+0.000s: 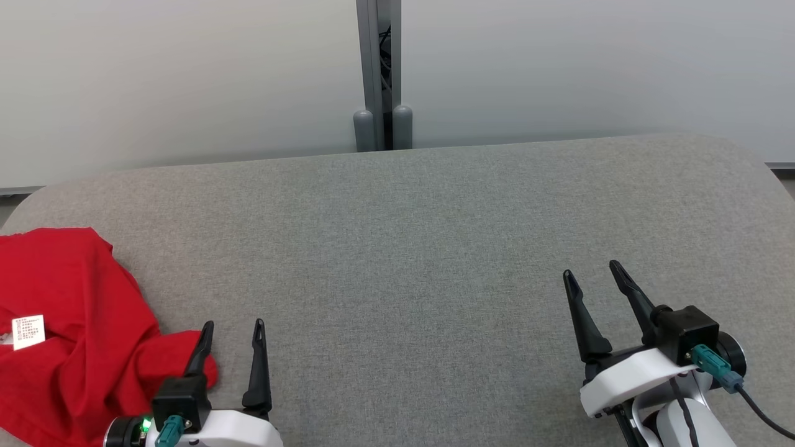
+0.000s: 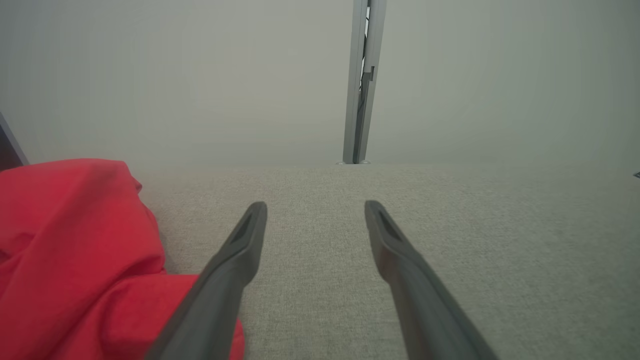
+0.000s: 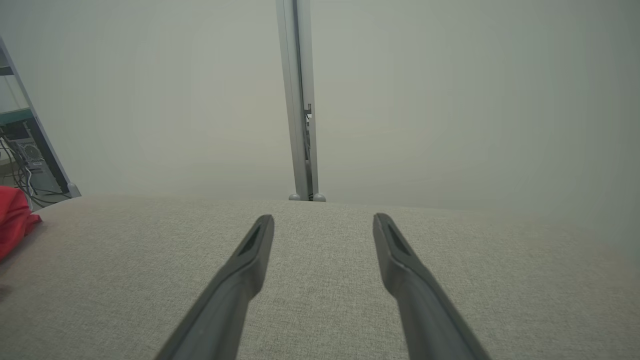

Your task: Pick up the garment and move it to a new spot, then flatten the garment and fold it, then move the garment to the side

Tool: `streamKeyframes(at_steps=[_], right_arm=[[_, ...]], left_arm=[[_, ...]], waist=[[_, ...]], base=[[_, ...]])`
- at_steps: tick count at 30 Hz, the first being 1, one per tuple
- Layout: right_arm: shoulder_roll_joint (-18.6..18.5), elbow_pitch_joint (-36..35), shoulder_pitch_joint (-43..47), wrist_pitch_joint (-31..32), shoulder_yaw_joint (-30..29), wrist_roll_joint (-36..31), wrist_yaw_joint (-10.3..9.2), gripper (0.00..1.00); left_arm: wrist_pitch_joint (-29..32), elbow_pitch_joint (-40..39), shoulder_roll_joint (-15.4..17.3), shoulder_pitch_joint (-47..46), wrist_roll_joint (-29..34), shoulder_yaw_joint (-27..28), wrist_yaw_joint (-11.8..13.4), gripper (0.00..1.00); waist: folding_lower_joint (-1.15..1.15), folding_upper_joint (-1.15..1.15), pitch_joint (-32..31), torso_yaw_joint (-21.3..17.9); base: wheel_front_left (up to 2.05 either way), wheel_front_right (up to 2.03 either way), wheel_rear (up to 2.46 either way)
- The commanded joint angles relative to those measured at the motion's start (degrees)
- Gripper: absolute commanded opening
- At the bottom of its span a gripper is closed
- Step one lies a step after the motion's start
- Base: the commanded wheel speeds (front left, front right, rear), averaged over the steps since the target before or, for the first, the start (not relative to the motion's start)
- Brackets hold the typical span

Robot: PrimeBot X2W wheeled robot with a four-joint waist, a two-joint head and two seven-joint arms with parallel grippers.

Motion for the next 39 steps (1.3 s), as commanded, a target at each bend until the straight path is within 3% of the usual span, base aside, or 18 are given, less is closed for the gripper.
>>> streamKeyframes(at_steps=[1,16,39], right_arm=[[-0.55,0.41,-0.62,-0.17,-0.03,0.26,0.1,1.0],[-0.54,-0.05,0.06,-0.17,-1.29,1.53,0.1,1.0],[-0.52,-3.46,3.15,-0.17,4.56,5.08,0.1,1.0]], left_arm=[[-0.26,0.21,0.18,-0.22,-0.28,-0.01,-0.24,1.0],[-0.27,1.35,0.2,-0.99,-0.86,-0.83,-0.67,1.0],[-0.26,-0.68,0.16,1.82,-0.11,6.51,-1.82,1.0]], waist=[[0.0,0.0,0.04,-0.08],[0.0,0.0,0.31,1.2],[0.0,0.0,-1.89,23.36]], base=[[0.0,0.0,0.0],[0.0,0.0,0.0],[0.0,0.0,0.0]])
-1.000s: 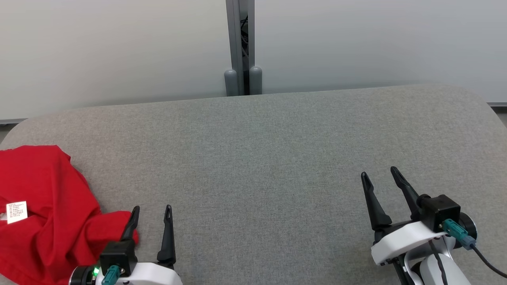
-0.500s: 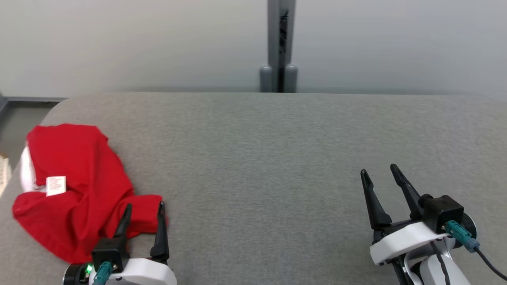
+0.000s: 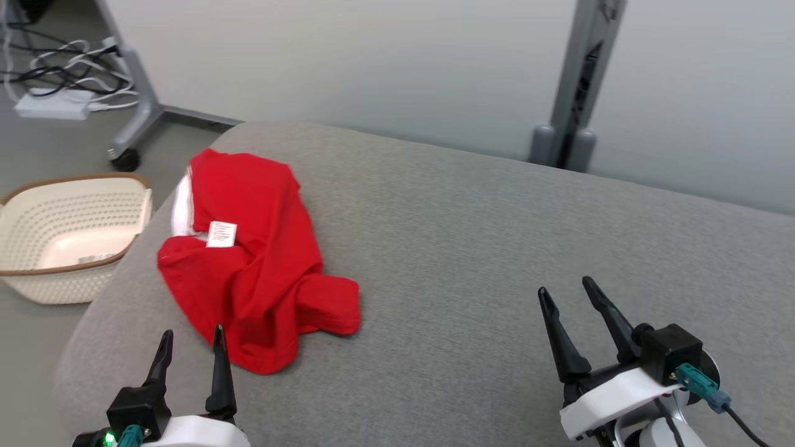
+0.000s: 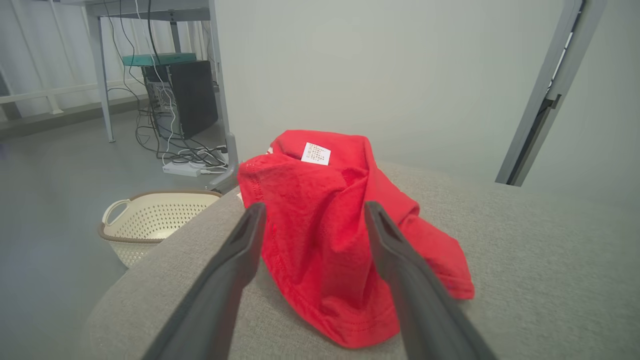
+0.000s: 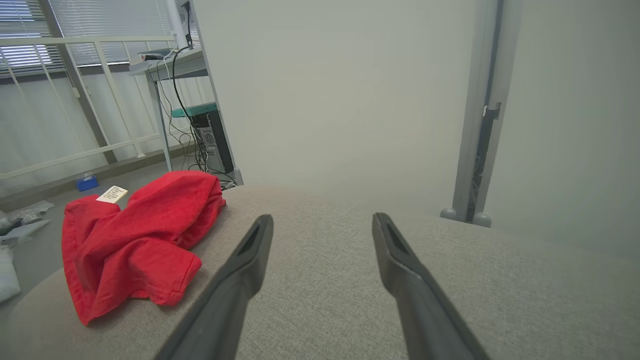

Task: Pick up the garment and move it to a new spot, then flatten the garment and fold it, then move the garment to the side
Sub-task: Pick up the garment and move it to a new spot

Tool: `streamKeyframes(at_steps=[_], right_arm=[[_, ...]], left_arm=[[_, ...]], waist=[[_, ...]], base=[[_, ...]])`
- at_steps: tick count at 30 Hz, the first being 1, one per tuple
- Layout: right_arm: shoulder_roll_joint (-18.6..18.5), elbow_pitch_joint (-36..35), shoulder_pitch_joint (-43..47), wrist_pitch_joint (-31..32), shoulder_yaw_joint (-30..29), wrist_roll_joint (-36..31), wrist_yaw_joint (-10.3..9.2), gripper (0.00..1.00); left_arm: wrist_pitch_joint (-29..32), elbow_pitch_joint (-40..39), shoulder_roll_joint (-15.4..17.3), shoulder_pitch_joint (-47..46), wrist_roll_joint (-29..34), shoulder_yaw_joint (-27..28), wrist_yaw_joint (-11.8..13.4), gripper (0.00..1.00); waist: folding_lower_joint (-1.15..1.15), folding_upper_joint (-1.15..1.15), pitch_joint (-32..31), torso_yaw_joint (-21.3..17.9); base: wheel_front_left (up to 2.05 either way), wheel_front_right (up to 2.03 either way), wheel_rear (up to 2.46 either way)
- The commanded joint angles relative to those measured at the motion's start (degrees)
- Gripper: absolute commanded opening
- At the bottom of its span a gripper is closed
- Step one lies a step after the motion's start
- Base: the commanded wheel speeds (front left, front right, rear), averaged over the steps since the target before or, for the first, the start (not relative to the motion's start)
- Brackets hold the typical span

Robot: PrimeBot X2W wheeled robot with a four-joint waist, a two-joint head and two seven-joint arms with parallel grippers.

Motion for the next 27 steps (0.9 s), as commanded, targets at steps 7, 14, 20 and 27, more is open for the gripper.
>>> streamKeyframes(at_steps=[7,14,20,27], right_arm=[[-0.52,0.45,-0.48,-0.15,2.71,1.21,0.06,1.0],[-0.48,2.04,-2.84,-0.16,5.34,1.87,0.06,1.0],[-0.46,2.61,-3.57,-0.16,5.87,2.45,0.06,1.0],[-0.46,2.55,-2.94,-0.16,5.16,2.43,0.06,1.0]], left_arm=[[-0.25,-1.79,0.14,1.67,-0.03,2.1,0.13,1.0],[-0.25,-3.69,0.17,3.39,-1.19,3.09,1.35,1.0],[-0.25,-4.08,0.18,3.48,-1.21,3.4,1.61,1.0],[-0.25,-3.77,0.18,2.81,-1.08,3.23,1.3,1.0]], waist=[[0.0,0.0,-0.56,6.4],[0.0,0.0,0.1,7.09],[0.0,0.0,-0.1,7.03],[0.0,0.0,-0.41,6.58]], base=[[0.0,0.0,0.0],[0.0,0.0,0.0],[0.0,0.0,0.0],[0.0,0.0,0.0]])
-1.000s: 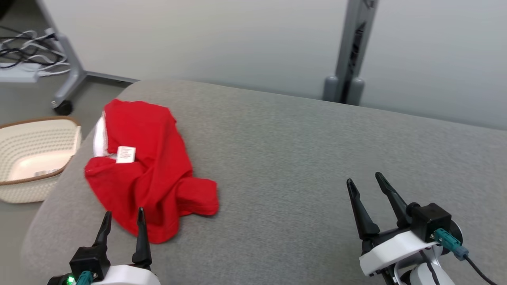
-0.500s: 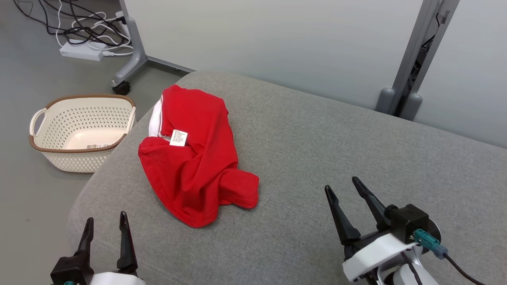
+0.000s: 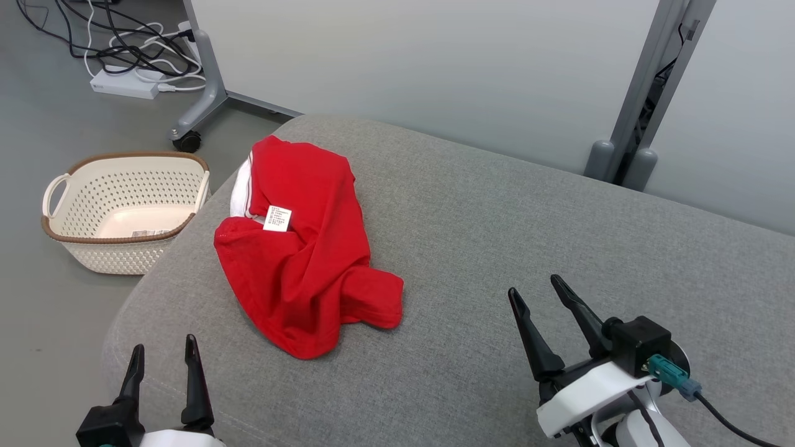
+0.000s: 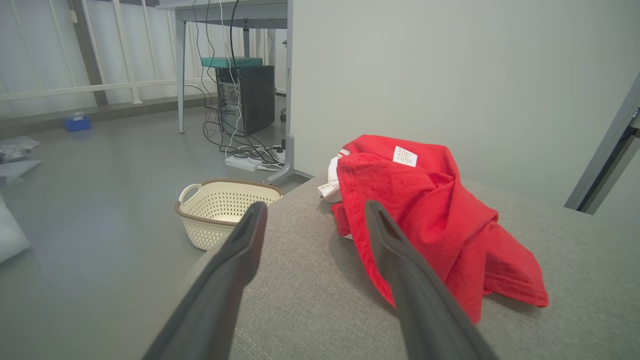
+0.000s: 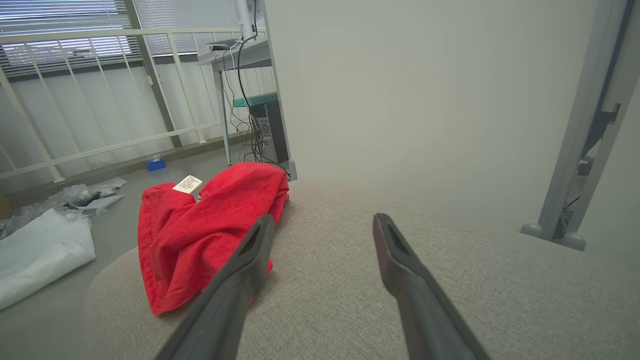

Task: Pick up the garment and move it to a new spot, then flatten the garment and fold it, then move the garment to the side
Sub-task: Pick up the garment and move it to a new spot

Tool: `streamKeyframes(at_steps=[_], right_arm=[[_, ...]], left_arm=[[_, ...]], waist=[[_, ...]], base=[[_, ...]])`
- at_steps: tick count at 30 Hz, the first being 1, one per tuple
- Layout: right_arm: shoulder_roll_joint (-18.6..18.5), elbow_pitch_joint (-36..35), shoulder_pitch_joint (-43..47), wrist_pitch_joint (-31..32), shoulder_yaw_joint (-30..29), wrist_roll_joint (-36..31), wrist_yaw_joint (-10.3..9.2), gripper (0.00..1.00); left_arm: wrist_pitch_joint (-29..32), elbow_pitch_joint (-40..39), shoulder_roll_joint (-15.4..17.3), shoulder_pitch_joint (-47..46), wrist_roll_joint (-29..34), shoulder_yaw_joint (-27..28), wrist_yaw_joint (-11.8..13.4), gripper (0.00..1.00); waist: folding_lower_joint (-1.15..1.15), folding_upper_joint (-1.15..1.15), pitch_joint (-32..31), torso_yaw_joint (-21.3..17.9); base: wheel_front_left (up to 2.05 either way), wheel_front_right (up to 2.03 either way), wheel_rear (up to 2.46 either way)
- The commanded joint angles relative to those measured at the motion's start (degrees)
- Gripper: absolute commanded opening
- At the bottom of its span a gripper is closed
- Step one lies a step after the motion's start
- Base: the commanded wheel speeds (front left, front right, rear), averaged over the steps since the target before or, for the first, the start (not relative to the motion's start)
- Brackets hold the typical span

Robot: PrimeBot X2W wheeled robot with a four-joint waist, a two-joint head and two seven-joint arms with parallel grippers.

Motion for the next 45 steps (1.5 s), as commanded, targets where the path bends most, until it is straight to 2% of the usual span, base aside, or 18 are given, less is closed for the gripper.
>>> streamKeyframes(at_steps=[1,6,12,16,22,27,32,38,45], right_arm=[[-0.47,-0.27,0.18,-0.17,-0.59,-0.03,0.03,1.0],[-0.47,-0.65,0.39,-0.17,-0.89,0.28,0.03,1.0],[-0.48,-1.21,-0.8,-0.16,-2.47,-2.04,0.03,1.0],[-0.77,-2.2,-2.44,-0.17,-3.55,-5.02,0.03,1.0],[-2.74,-4.09,-6.38,0.39,-4.89,-7.49,0.02,1.0],[-4.01,-5.95,-8.61,1.05,-5.95,-8.38,0.02,1.0],[-4.44,-6.98,-9.38,1.47,-5.93,-8.77,0.02,1.0],[-4.3,-7.75,-9.6,1.5,-5.81,-8.9,0.02,1.0],[-4.12,-8.0,-10.14,1.4,-5.63,-8.93,0.02,1.0]], left_arm=[[-0.25,-0.55,0.19,-0.82,0.18,0.07,-0.33,1.0],[-0.25,-1.63,0.19,-1.71,0.62,0.95,-0.45,1.0],[-0.25,-1.36,0.18,-4.35,0.8,0.96,-2.04,1.0],[-0.26,1.83,0.73,-9.46,1.37,1.54,-5.52,1.0],[0.74,9.96,4.42,-21.05,0.03,0.66,-10.46,1.0],[9.22,15.58,8.57,-30.96,-2.63,-1.31,-12.49,1.0],[19.07,18.19,11.36,-38.57,-8.65,-4.2,-13.01,1.0],[30.41,18.75,16.19,-43.73,-14.74,-10.97,-13.03,1.0],[39.37,21.7,19.58,-47.12,-17.98,-13.6,-13.03,1.0]], waist=[[0.0,0.0,-0.02,-0.12],[0.0,0.0,0.24,-0.44],[0.0,0.0,2.34,-0.62],[0.0,0.0,5.92,-1.49],[0.0,0.0,12.86,-3.92],[0.0,0.0,17.22,-5.96],[0.0,0.0,19.79,-8.05],[0.0,0.0,22.05,-10.2],[0.0,0.0,24.07,-11.89]], base=[[0.0,0.0,0.0],[0.0,0.0,0.0],[0.0,0.0,0.0],[0.0,0.0,0.0],[0.0,0.0,0.0],[0.0,0.0,0.0],[0.0,0.0,0.0],[0.0,0.0,0.0],[0.0,0.0,0.0]])
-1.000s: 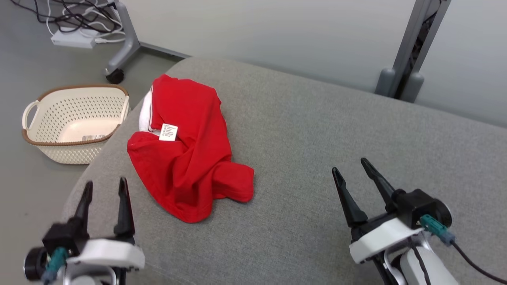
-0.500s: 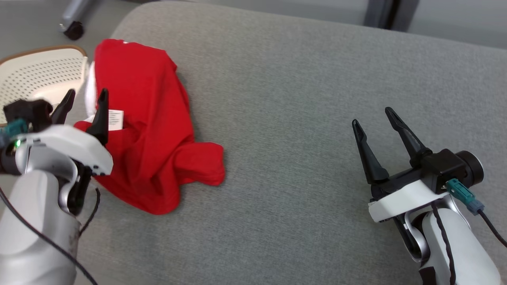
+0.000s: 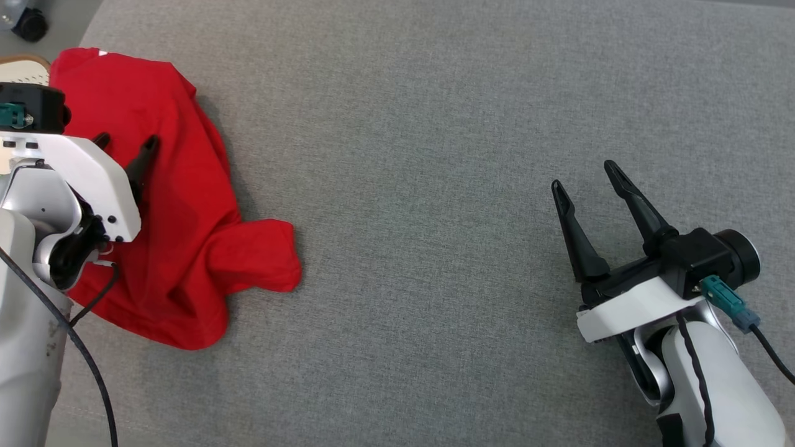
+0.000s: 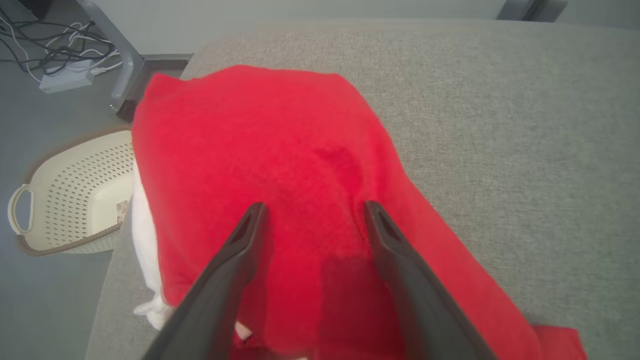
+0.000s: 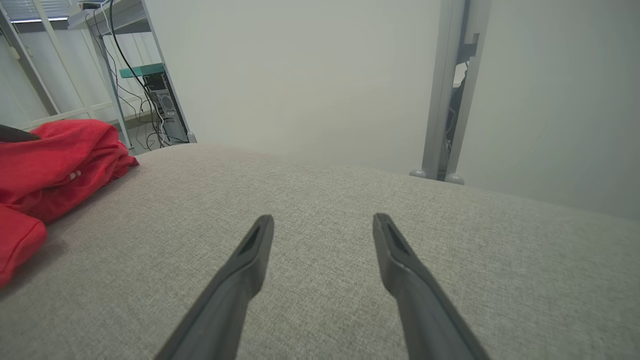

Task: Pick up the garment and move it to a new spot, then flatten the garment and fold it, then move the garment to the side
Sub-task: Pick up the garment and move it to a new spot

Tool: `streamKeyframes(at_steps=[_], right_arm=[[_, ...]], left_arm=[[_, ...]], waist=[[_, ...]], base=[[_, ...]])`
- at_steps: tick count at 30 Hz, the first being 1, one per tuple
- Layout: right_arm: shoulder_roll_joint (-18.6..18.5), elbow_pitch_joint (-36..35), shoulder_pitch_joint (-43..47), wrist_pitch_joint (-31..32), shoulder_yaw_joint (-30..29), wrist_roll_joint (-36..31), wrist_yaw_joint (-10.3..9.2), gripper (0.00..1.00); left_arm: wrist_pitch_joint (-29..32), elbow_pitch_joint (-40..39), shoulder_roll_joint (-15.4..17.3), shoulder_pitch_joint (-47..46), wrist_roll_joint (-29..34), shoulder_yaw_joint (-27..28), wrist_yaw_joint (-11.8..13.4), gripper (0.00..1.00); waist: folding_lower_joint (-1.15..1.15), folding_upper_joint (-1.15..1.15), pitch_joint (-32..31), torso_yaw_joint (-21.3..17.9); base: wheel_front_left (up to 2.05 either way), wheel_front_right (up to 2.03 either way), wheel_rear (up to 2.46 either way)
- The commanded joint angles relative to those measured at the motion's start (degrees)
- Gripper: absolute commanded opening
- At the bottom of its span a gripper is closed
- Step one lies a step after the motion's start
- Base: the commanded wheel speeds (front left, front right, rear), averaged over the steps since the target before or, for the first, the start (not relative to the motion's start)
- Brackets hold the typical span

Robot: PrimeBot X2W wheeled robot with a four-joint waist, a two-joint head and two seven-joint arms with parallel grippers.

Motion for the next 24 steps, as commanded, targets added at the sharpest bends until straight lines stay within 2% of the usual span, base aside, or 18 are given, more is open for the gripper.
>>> streamKeyframes(at_steps=[1,7,8,9,10,16,24], right_arm=[[-0.17,-0.33,-0.71,-0.12,-0.35,-0.16,0.01,1.0],[-0.06,-0.04,-0.71,-0.4,-0.23,-0.23,0.01,1.0],[-0.01,0.03,-0.76,-0.46,-0.14,-0.26,0.01,1.0],[0.02,0.1,-0.79,-0.51,-0.11,-0.28,0.01,1.0],[0.05,0.2,-0.82,-0.57,-0.06,-0.28,0.01,1.0],[0.26,1.05,-0.74,-0.66,-0.14,-0.23,0.01,1.0],[0.53,2.75,-0.02,-1.17,0.21,0.55,0.01,1.0]], left_arm=[[0.99,0.67,0.42,-1.38,-0.07,-0.25,0.07,1.0],[3.39,2.61,0.43,-2.16,0.45,-1.46,0.57,1.0],[3.56,2.79,0.4,-2.25,0.33,-1.58,0.56,0.49],[3.71,2.96,0.41,-2.33,0.31,-1.65,0.68,0.07],[3.58,3.09,0.45,-2.32,0.3,-1.69,0.82,0.0],[2.17,3.25,0.64,-2.05,0.43,-1.59,1.52,0.0],[-4.22,1.36,0.47,-2.06,0.72,-0.1,3.42,0.0]], waist=[[0.0,0.0,0.74,-0.46],[0.0,0.0,1.91,-0.83],[0.0,0.0,2.01,-0.88],[0.0,0.0,2.07,-0.9],[0.0,0.0,2.09,-0.92],[0.0,0.0,1.41,-0.7],[0.0,0.0,-2.51,-0.16]], base=[[0.0,0.0,0.0],[0.0,0.0,0.0],[0.0,0.0,0.0],[0.0,0.0,0.0],[0.0,0.0,0.0],[0.0,0.0,0.0],[0.0,0.0,0.0]])
